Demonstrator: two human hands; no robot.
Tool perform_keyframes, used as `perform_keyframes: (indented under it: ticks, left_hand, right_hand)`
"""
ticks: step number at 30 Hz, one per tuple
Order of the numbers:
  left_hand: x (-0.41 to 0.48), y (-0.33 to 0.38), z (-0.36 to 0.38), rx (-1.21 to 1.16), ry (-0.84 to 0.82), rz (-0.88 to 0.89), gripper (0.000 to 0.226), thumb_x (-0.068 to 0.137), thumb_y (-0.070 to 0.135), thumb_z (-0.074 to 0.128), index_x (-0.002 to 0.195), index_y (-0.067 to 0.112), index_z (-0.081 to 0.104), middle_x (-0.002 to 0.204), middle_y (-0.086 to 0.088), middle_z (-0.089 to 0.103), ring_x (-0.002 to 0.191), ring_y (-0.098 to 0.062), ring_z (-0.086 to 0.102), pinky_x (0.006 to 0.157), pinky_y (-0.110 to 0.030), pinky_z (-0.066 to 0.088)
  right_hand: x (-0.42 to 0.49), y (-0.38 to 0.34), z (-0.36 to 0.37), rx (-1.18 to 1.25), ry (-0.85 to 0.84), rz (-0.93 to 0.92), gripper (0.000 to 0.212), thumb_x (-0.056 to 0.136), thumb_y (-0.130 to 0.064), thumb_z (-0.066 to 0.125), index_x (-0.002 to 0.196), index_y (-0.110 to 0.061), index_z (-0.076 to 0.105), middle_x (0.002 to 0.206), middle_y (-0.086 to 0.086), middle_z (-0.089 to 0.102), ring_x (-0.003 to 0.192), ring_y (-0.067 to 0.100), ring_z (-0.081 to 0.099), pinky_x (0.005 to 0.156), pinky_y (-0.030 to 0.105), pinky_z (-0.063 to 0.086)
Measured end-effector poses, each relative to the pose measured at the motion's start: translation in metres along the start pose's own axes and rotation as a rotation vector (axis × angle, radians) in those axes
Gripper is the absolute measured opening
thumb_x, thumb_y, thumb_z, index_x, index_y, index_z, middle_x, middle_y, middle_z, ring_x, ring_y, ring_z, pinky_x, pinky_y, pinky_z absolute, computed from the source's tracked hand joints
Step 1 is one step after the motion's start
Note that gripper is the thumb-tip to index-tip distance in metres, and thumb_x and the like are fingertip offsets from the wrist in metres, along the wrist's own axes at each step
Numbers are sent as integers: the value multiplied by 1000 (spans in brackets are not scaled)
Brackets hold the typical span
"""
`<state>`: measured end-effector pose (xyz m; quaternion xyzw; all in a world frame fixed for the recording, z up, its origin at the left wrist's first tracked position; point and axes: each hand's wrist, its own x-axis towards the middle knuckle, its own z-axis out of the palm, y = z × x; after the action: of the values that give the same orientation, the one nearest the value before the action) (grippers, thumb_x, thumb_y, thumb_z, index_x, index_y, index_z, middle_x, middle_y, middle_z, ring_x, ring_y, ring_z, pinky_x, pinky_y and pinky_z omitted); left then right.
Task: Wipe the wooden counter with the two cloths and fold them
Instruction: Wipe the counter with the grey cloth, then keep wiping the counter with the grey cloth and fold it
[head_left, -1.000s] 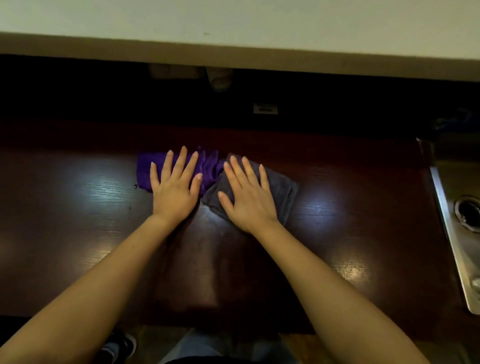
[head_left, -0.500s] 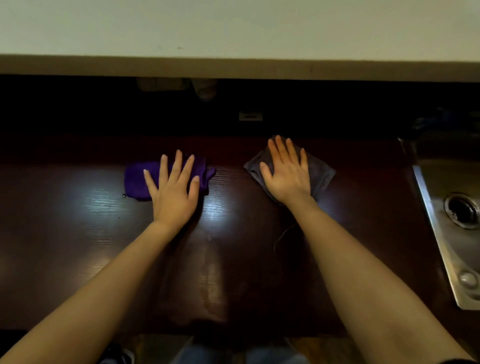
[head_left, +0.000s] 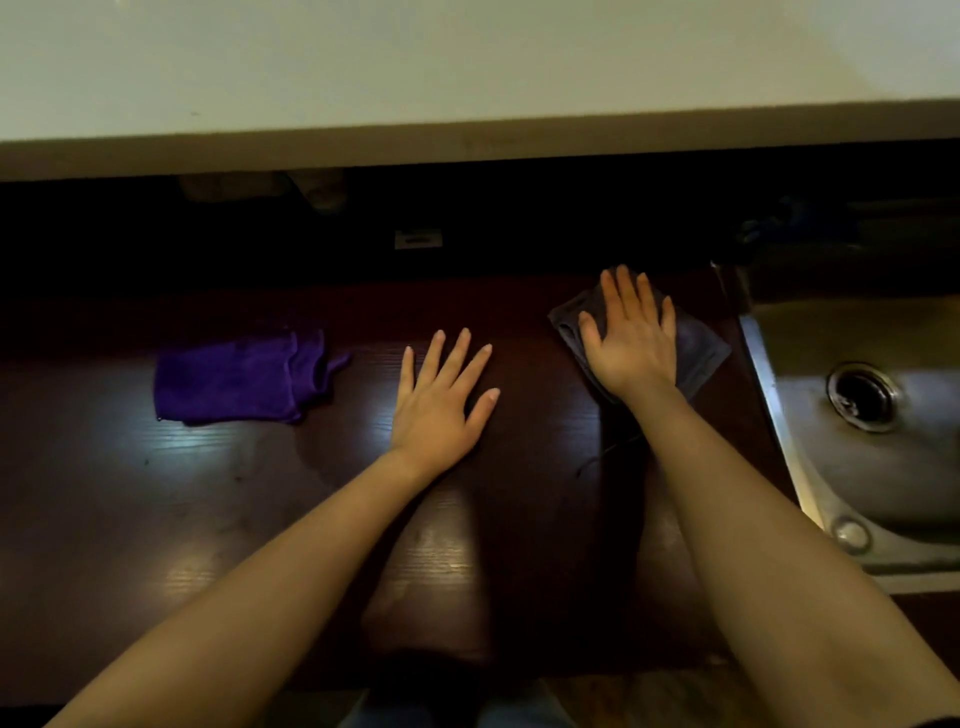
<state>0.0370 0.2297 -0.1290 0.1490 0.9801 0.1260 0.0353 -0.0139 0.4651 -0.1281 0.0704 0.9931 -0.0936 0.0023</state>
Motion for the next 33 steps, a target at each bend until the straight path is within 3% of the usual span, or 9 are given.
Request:
perform_keyframes:
  ticks: [9, 16, 23, 29, 31, 33]
  left_hand:
    - [-1, -1, 7, 97, 20, 12, 57, 90, 54, 26, 143, 34, 16, 156, 4, 14, 144, -18, 3, 116, -48, 0]
    - [-1, 0, 6, 94, 23, 23, 57, 91, 53, 25, 143, 33, 17, 156, 2, 15, 144, -20, 3, 116, -49, 0]
    - [-1, 0, 4, 67, 19, 27, 56, 92, 51, 27, 143, 31, 17, 156, 0, 14, 144, -22, 1, 115, -51, -2]
    - [2, -1, 0, 14, -36, 21, 57, 91, 49, 33, 143, 31, 19, 156, -1, 13, 144, -23, 0, 113, -52, -7]
    - [-4, 4, -7, -6, -34, 48, 55, 92, 47, 34, 143, 29, 23, 155, -3, 18, 144, -25, 3, 113, -51, -7]
    - [-19, 16, -15, -89, -62, 137, 59, 87, 49, 32, 140, 23, 33, 150, -8, 32, 142, -28, 19, 114, -50, 5]
  right_hand:
    - [-57, 63, -13, 20, 7, 102, 65, 93, -48, 24, 149, -19, 12, 159, 2, 12, 147, 20, 3, 119, 44, 2]
    - [-130, 64, -15, 6, -36, 170, 70, 91, -53, 17, 150, -19, 7, 160, 2, 4, 147, 19, -1, 119, 42, 2]
    - [-224, -4, -6, 18, -77, 194, 74, 89, -54, 29, 149, -12, 16, 158, 9, 15, 146, 27, 8, 116, 51, 8]
    - [-248, -81, 3, 49, -160, 149, 79, 87, -57, 35, 147, -8, 20, 157, 14, 17, 145, 32, 9, 112, 54, 8]
    - [-250, -98, -1, 119, -195, 72, 82, 86, -60, 30, 148, -9, 15, 158, 12, 10, 146, 31, 4, 113, 54, 4]
    - [-247, -96, -13, 328, -189, 56, 79, 87, -58, 28, 149, -14, 9, 159, 6, 4, 147, 25, -1, 117, 48, -1]
